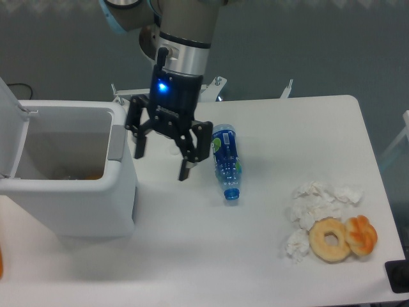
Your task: Place the plastic bottle in the trash can
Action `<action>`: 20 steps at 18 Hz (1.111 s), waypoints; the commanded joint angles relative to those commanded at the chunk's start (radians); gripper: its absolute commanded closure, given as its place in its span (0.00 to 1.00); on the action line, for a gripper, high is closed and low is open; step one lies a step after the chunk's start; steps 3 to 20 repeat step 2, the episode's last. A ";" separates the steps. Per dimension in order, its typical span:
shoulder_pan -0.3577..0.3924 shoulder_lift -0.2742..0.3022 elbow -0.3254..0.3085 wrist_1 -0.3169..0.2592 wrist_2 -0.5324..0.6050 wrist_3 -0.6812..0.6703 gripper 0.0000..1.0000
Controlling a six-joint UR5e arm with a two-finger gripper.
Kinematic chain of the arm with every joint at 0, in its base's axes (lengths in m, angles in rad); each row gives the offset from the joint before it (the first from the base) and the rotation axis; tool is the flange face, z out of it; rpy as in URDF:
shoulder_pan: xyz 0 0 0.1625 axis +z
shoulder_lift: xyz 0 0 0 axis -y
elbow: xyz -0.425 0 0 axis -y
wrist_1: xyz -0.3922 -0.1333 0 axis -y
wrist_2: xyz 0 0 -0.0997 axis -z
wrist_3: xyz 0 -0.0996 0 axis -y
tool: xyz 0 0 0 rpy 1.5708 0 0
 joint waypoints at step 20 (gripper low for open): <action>-0.009 0.002 -0.003 0.000 0.012 0.025 0.00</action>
